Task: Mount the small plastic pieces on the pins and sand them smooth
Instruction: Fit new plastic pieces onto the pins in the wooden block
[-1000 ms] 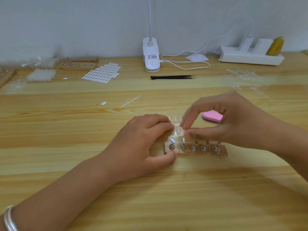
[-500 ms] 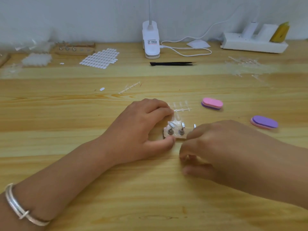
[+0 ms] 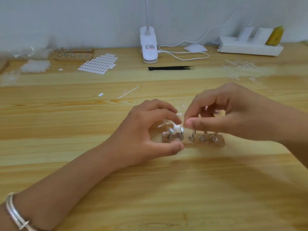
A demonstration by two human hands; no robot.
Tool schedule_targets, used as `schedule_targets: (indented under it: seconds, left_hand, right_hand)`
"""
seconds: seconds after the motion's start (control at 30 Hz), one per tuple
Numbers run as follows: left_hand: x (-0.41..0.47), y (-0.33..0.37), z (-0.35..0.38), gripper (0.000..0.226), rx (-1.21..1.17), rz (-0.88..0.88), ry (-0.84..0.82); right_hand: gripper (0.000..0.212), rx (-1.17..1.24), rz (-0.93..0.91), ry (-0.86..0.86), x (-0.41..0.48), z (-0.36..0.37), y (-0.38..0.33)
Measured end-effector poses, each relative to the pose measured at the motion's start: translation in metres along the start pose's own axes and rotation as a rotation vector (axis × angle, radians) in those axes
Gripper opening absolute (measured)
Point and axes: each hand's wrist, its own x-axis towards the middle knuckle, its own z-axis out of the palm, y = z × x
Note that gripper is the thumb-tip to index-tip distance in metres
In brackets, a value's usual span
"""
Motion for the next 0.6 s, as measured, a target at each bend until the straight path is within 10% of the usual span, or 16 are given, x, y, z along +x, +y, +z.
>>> schedule_targets:
  seconds: [0.6]
  left_hand:
    - [0.006, 0.01, 0.014, 0.01, -0.19, -0.161, 0.056]
  right_hand:
    - [0.02, 0.229, 0.128, -0.016, 0.01, 0.008, 0.022]
